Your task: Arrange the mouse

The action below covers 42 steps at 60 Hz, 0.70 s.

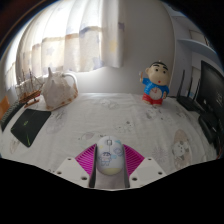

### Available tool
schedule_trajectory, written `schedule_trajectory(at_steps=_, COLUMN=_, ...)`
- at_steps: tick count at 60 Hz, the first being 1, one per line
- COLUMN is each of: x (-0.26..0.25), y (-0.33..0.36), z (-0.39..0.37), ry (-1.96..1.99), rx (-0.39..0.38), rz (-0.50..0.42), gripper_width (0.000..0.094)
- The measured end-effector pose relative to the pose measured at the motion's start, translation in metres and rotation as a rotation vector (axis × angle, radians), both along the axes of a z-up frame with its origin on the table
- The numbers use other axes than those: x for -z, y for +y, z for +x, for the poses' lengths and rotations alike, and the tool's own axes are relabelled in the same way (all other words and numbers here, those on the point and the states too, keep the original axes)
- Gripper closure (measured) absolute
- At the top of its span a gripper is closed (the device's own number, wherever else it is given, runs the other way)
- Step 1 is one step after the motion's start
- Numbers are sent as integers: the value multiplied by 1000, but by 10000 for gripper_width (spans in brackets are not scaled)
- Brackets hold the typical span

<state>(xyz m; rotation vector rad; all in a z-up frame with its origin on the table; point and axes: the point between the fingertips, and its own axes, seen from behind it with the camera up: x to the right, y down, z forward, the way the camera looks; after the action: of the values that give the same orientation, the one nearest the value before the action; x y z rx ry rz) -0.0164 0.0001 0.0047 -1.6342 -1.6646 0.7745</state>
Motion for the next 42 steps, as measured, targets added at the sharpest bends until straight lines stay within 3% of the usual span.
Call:
schedule_trajectory(at_steps=11, x=-63, y=-33, z=-19, ry=35, rx=7, rz=-35, gripper_width=549)
schedule_trajectory(at_steps=23, x=-119, y=-158, z=-51, ry=97, rx=-64, rz=-80, gripper_width=550)
schedule_trajectory(at_steps=31, x=-109, y=-264, z=-68, ry=95, rx=-100, rz=-116, gripper_width=550)
schedule_trajectory(at_steps=42, x=-48, y=-353, z=-79, ry=33, rx=-57, rz=-110, gripper_width=549)
